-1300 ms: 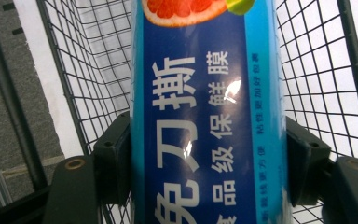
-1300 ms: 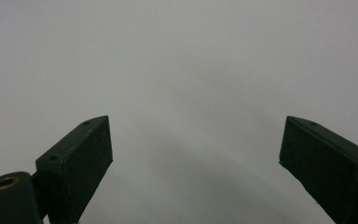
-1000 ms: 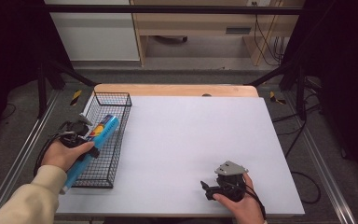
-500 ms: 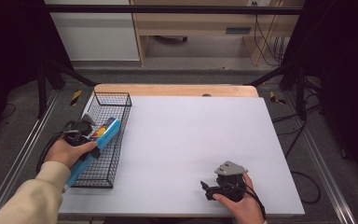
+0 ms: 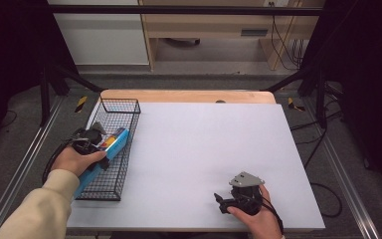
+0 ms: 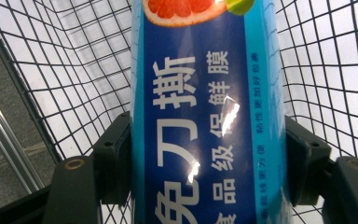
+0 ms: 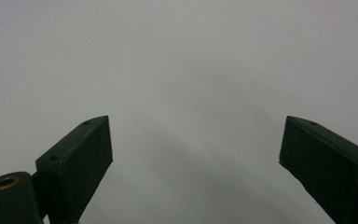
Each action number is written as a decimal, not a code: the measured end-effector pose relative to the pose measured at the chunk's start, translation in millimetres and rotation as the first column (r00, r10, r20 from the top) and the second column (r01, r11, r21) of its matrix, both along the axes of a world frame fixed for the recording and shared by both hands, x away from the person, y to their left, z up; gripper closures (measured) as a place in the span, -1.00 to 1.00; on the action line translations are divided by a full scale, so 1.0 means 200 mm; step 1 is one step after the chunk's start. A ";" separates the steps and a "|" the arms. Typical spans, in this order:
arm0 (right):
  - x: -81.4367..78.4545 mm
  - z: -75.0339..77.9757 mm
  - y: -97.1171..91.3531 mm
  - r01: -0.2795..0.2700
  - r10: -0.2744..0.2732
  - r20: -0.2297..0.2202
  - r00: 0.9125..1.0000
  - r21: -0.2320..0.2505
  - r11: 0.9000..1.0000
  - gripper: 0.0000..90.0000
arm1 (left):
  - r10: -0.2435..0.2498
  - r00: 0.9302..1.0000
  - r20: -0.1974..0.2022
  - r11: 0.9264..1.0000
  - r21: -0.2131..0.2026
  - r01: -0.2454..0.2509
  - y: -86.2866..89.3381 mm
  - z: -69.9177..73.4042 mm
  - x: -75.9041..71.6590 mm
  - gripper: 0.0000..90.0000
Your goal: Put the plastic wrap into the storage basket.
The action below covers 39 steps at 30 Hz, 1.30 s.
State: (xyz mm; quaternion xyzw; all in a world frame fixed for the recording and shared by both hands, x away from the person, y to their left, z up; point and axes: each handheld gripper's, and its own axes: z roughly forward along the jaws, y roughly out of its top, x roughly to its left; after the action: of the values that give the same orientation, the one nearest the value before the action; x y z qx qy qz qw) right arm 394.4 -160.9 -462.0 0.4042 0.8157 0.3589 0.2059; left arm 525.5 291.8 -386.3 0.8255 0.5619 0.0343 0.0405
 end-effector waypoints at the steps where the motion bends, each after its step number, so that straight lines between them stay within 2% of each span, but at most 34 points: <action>1: 0.00 0.00 0.00 0.000 0.000 0.002 1.000 -0.003 1.000 -0.78 | -0.001 1.000 0.000 1.000 0.000 0.001 0.00 0.00 0.00 -0.30; 20: 0.00 0.00 0.00 -0.003 0.003 -0.001 1.000 -0.004 1.000 -0.78 | -0.017 1.000 0.003 1.000 0.017 0.017 -0.01 0.00 0.00 -0.32; 26: 0.00 0.00 0.01 -0.004 0.004 -0.004 1.000 -0.004 1.000 -0.78 | -0.036 0.998 0.046 0.999 0.012 0.035 -0.01 0.01 0.00 -0.45; 27: 0.00 0.00 0.01 -0.004 0.004 -0.004 1.000 -0.004 1.000 -0.78 | -0.045 0.997 0.065 0.999 0.018 0.044 -0.02 0.02 0.00 -0.49; 29: 0.00 0.00 0.00 -0.003 0.003 0.001 1.000 -0.004 1.000 -0.78 | -0.056 0.994 0.097 0.998 0.003 0.056 -0.02 0.03 0.00 -0.54; 32: 0.00 0.00 0.00 -0.004 0.004 -0.004 1.000 -0.006 1.000 -0.78 | -0.069 0.983 0.169 0.997 -0.022 0.074 -0.03 0.06 -0.01 -0.60; 33: 0.00 0.00 0.01 -0.005 0.005 -0.005 1.000 -0.006 1.000 -0.78 | -0.069 0.973 0.222 0.996 -0.031 0.078 -0.04 0.08 -0.02 -0.63; 34: 0.00 0.00 0.01 -0.001 0.001 -0.005 1.000 -0.004 1.000 -0.78 | -0.065 0.965 0.254 0.997 -0.032 0.076 -0.04 0.09 -0.02 -0.66; 35: 0.00 0.00 0.01 -0.004 0.004 -0.003 1.000 -0.007 1.000 -0.78 | -0.067 0.951 0.301 0.996 -0.035 0.081 -0.05 0.11 -0.03 -0.67; 37: 0.00 0.00 0.00 0.000 0.000 -0.004 1.000 -0.006 1.000 -0.78 | -0.065 0.925 0.375 0.993 -0.069 0.098 -0.07 0.15 -0.04 -0.69; 39: 0.00 0.00 0.00 0.001 -0.001 0.001 1.000 -0.008 1.000 -0.78 | -0.059 0.898 0.436 0.988 -0.103 0.115 -0.09 0.18 -0.06 -0.73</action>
State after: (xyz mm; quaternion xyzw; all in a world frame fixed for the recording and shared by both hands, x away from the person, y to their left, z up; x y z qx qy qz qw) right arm 394.0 -161.4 -461.9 0.4037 0.8168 0.3557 0.2079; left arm 513.4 273.0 -349.5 0.8175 0.5024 0.1785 0.2175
